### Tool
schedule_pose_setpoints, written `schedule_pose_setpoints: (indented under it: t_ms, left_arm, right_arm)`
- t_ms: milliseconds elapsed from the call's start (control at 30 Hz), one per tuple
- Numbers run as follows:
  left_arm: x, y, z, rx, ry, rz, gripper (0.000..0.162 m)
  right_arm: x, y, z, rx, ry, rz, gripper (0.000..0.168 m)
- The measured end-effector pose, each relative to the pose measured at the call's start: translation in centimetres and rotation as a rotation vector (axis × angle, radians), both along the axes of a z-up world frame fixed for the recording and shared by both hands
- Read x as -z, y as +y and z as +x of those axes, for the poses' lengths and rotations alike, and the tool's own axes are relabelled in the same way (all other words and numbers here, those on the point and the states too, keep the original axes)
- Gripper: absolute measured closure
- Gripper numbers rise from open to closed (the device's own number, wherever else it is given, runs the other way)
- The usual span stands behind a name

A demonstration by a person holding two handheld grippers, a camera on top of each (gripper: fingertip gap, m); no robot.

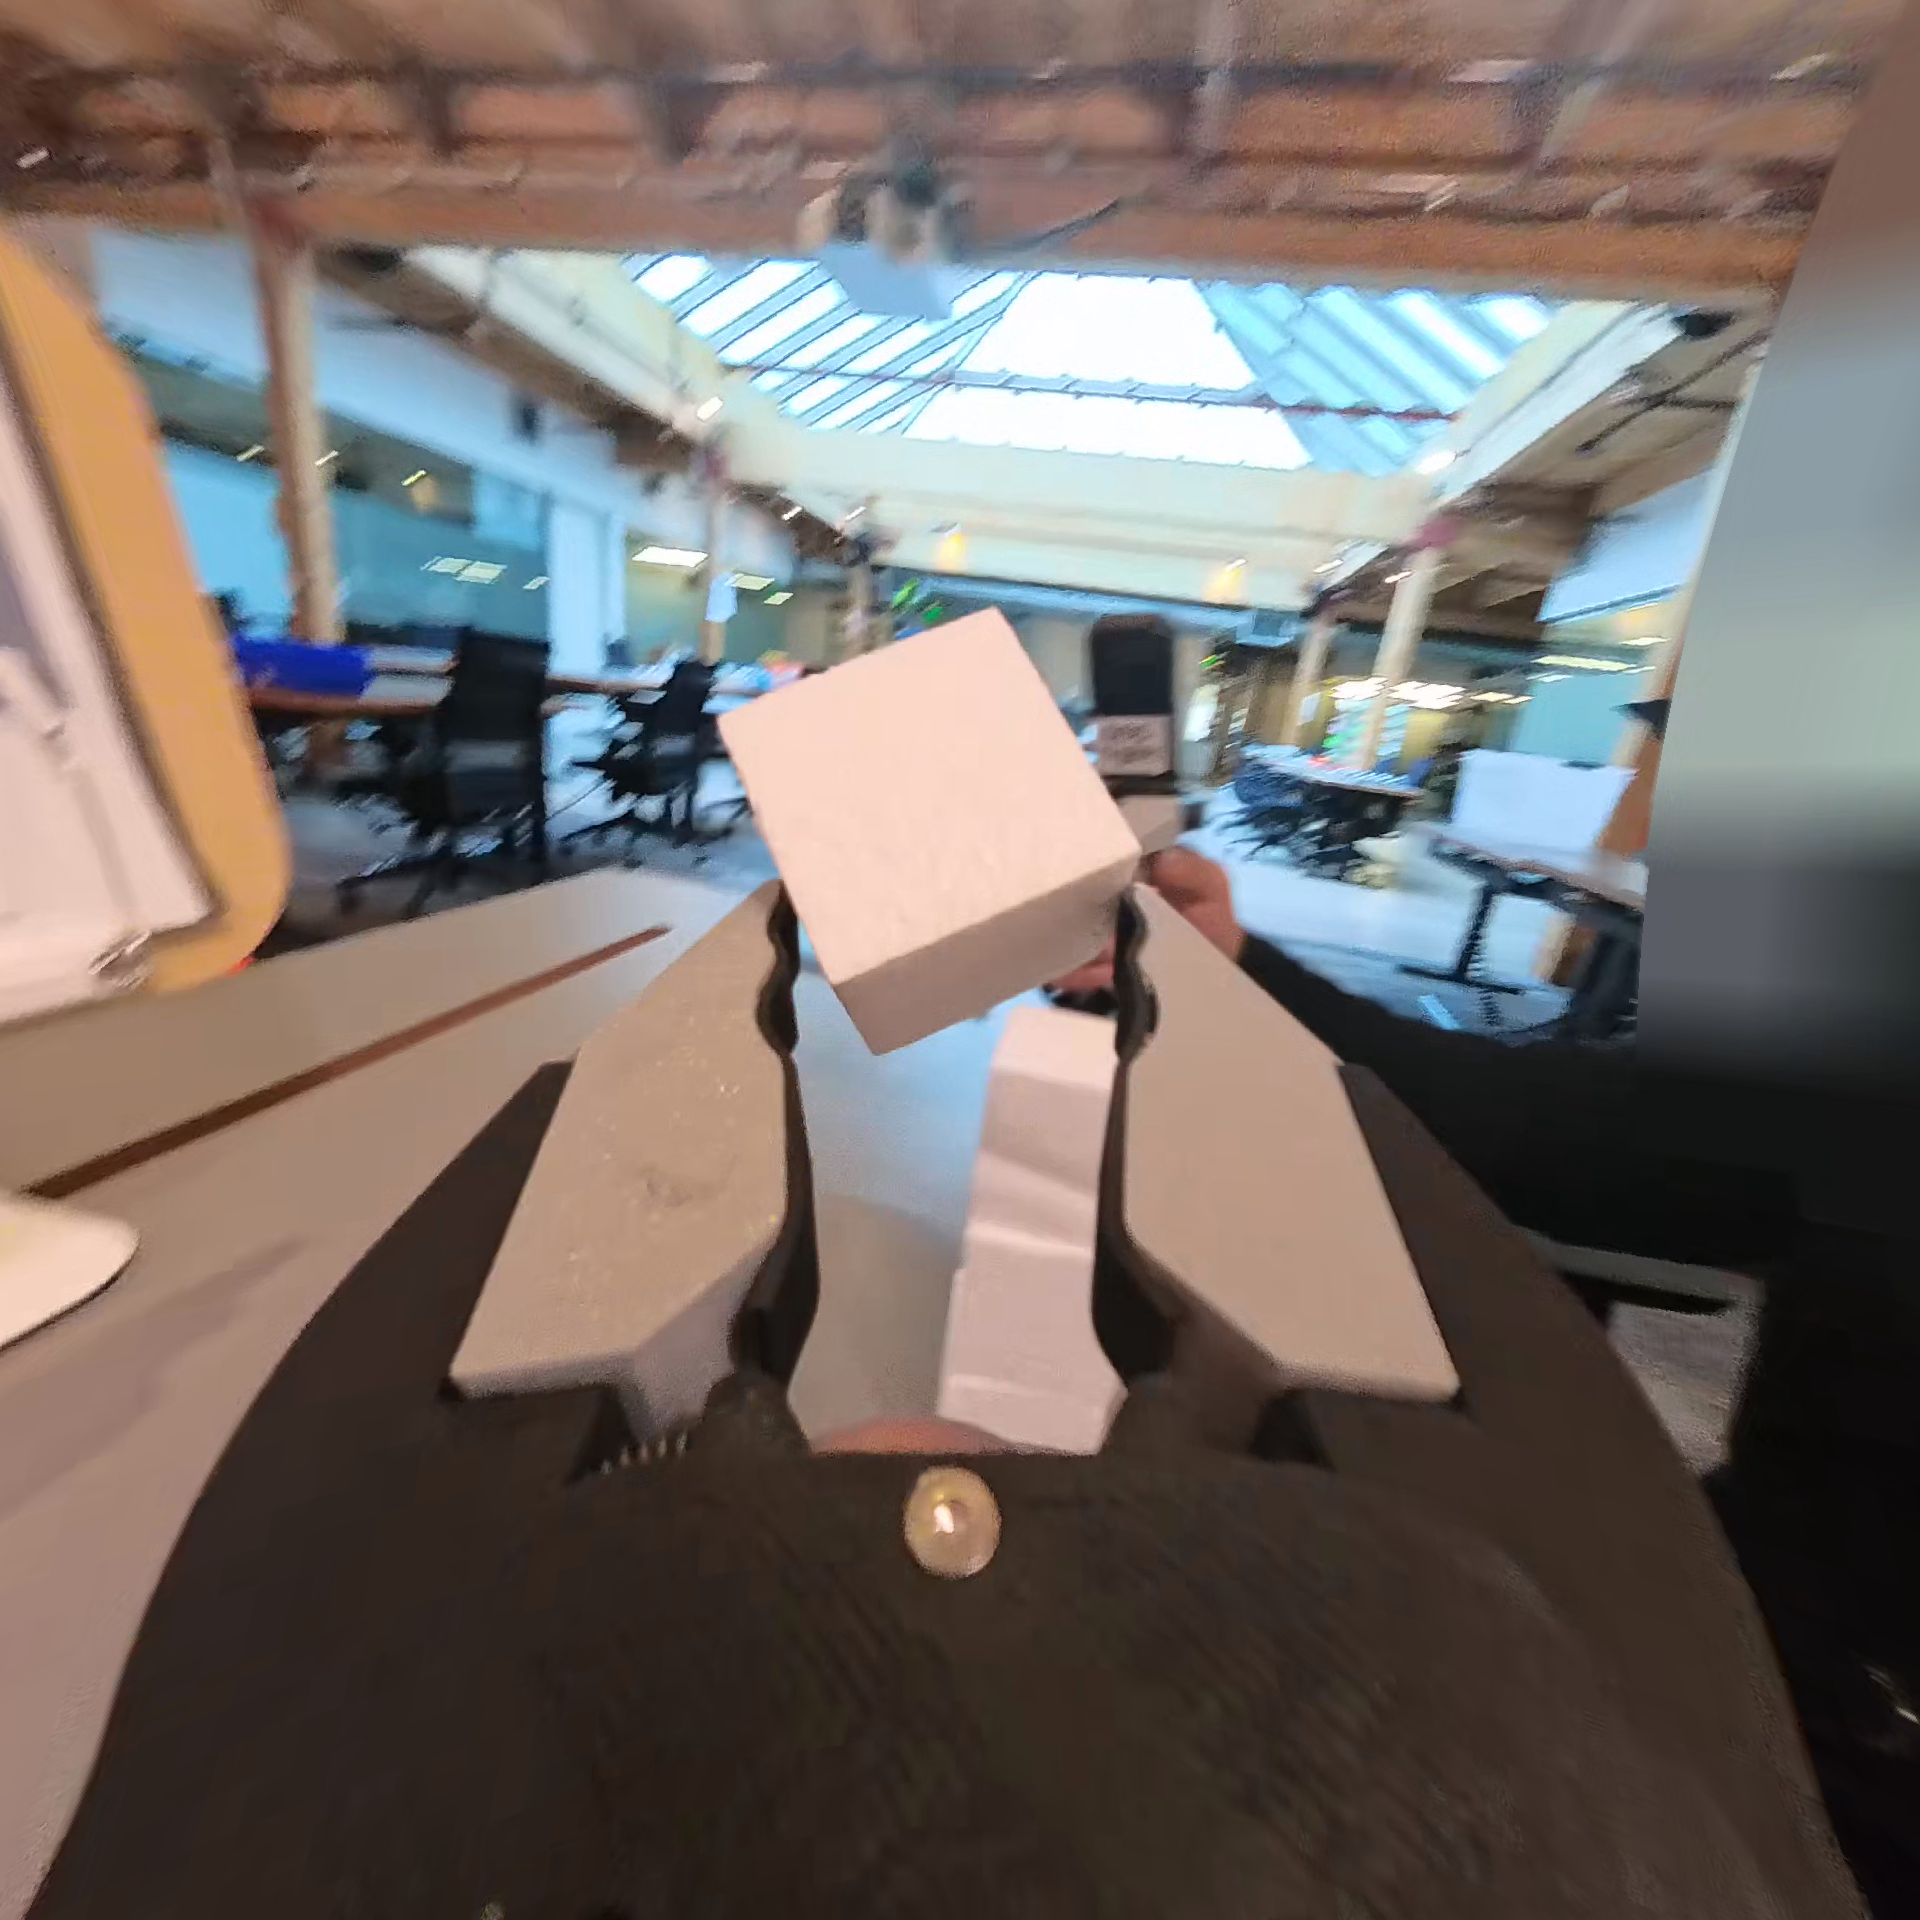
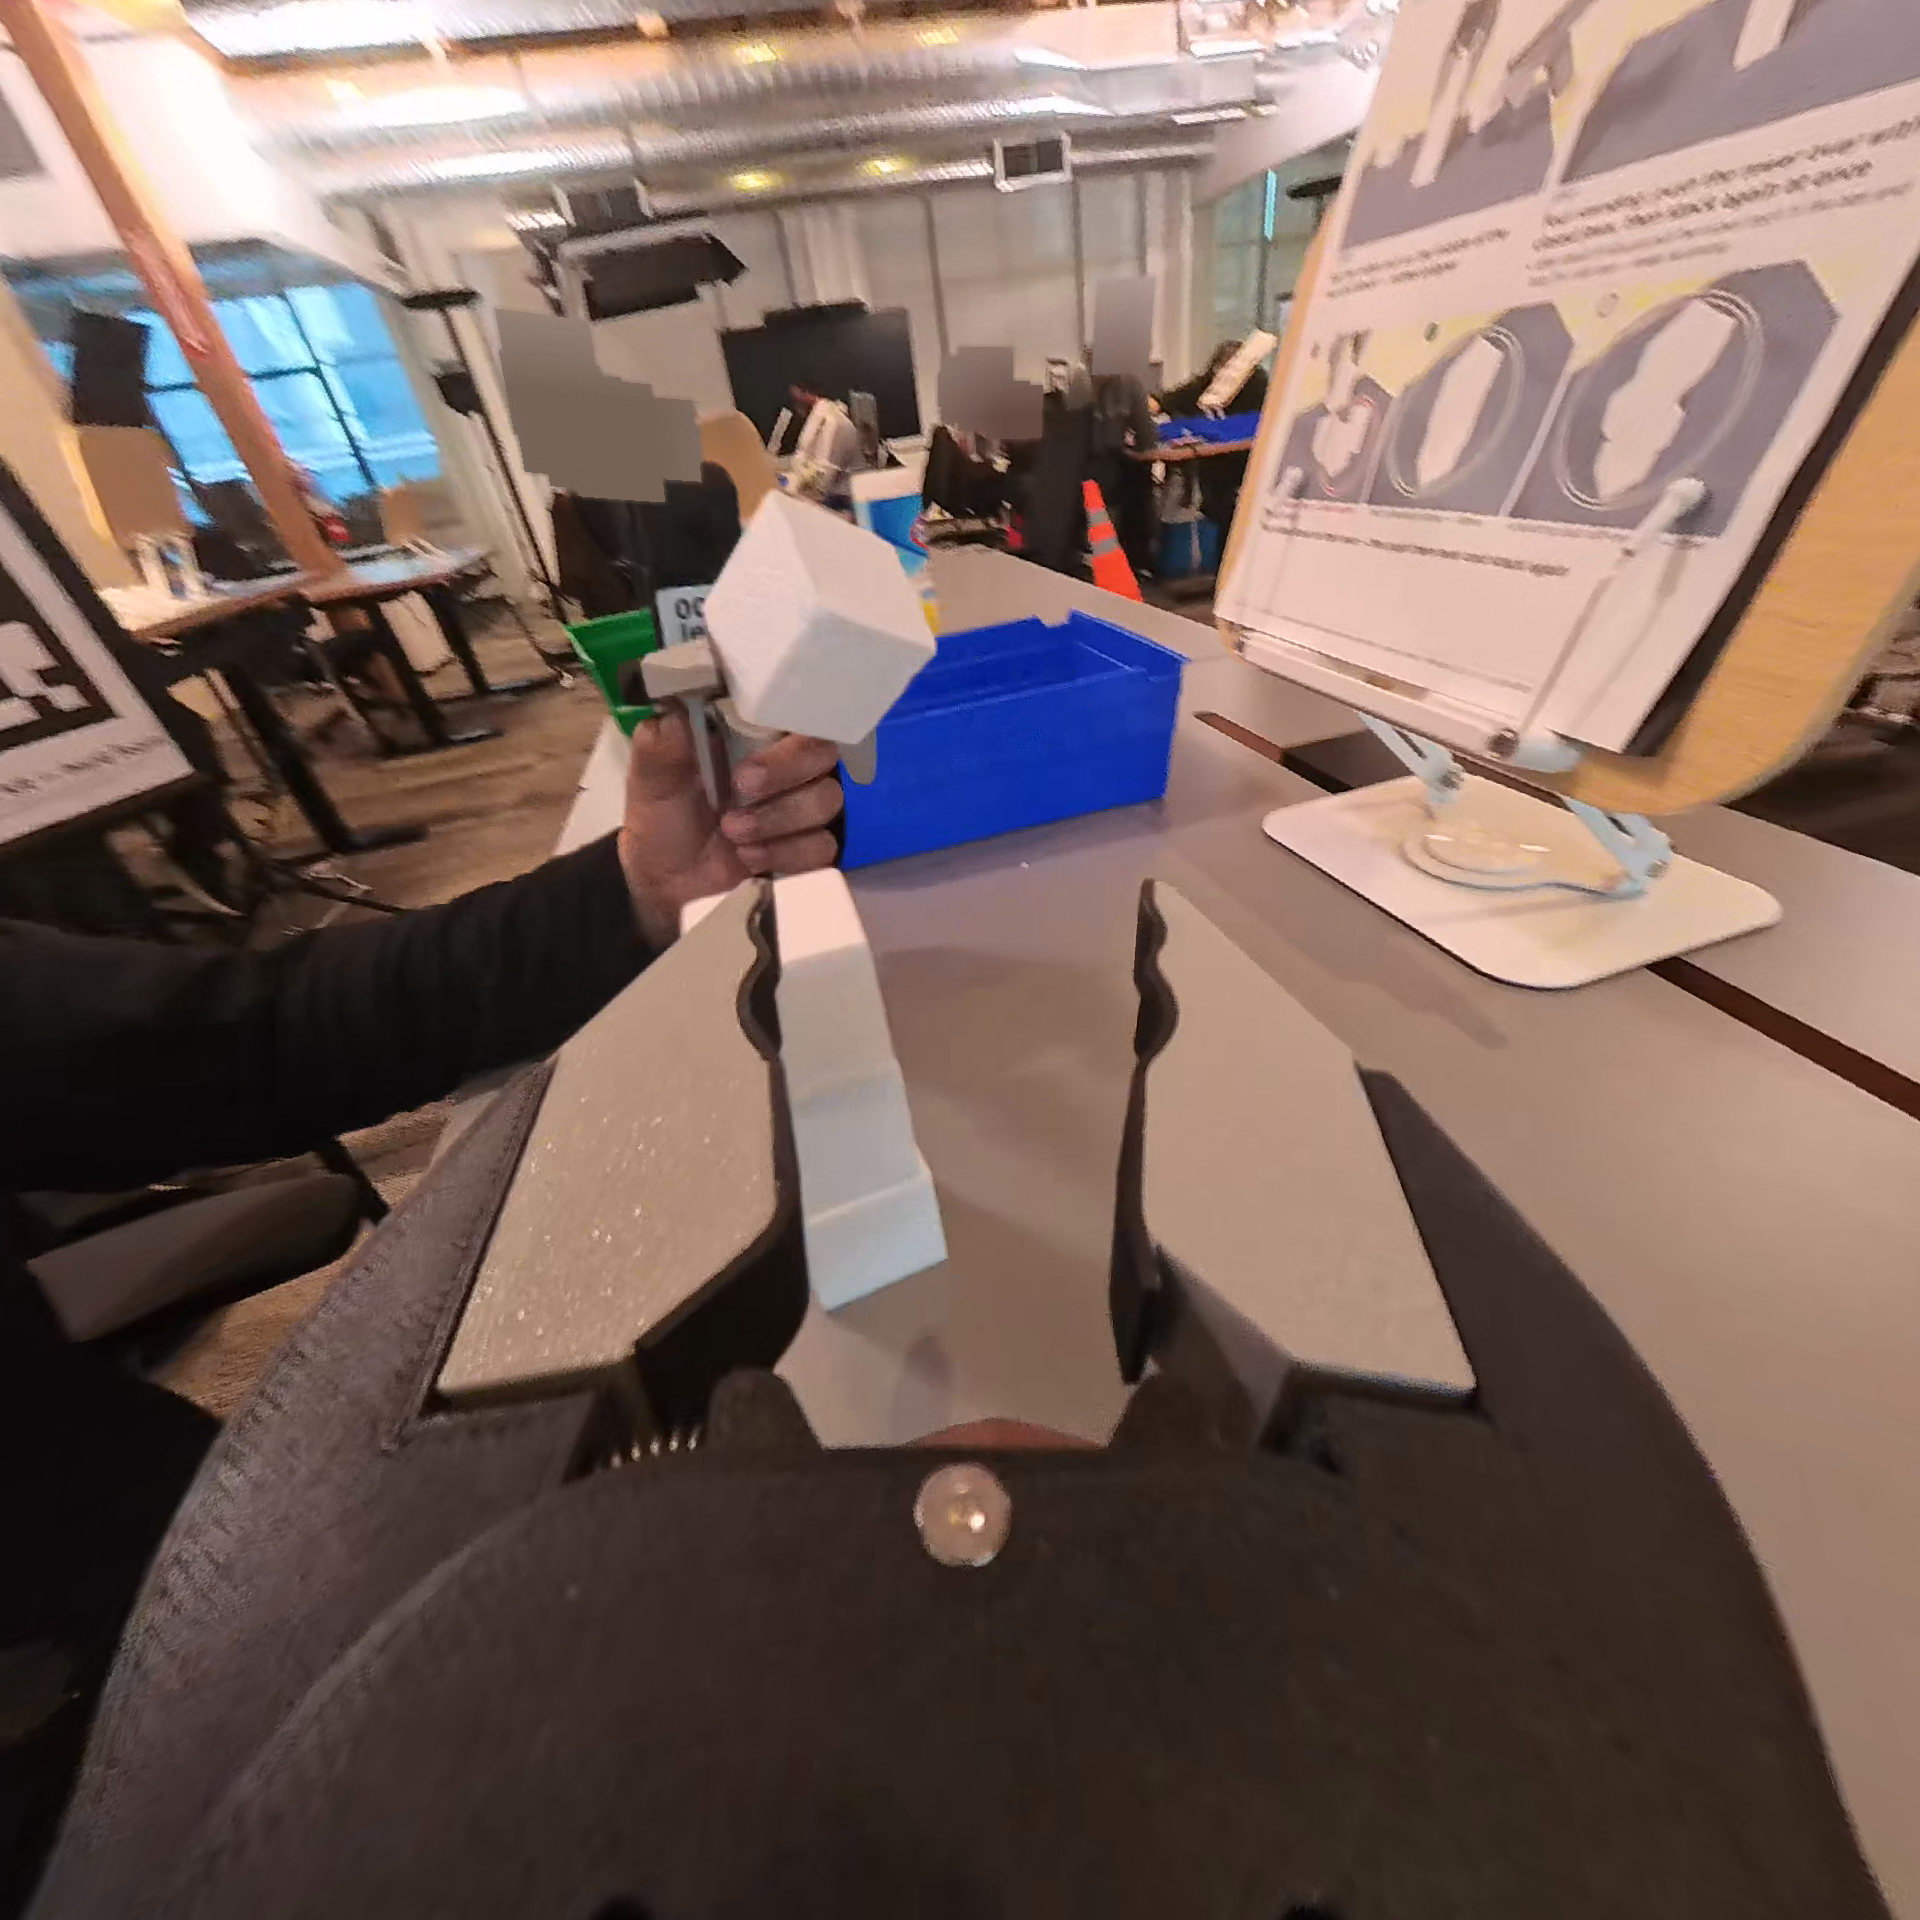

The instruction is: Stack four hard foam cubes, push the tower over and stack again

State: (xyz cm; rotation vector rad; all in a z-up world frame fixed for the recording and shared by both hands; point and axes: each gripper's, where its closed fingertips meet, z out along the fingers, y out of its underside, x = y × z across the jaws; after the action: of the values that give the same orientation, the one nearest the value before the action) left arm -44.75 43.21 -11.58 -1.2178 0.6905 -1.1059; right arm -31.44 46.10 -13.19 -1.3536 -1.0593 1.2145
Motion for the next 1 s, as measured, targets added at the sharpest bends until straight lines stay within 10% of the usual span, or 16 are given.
schedule_pose_setpoints:
  t_ms: [433,1000]
  left_arm:
    - [0.9,-9.8,6.0,0.285,0.254,0.372,0.103]
    - [5.3,-9.8,9.0,0.246,0.535,0.415,0.103]
  right_arm:
    - [-1.1,-9.0,-3.0,-0.334,-0.002,0.121,0.097]
    - [0.7,-12.5,-5.3,-0.327,-0.14,0.315,0.119]
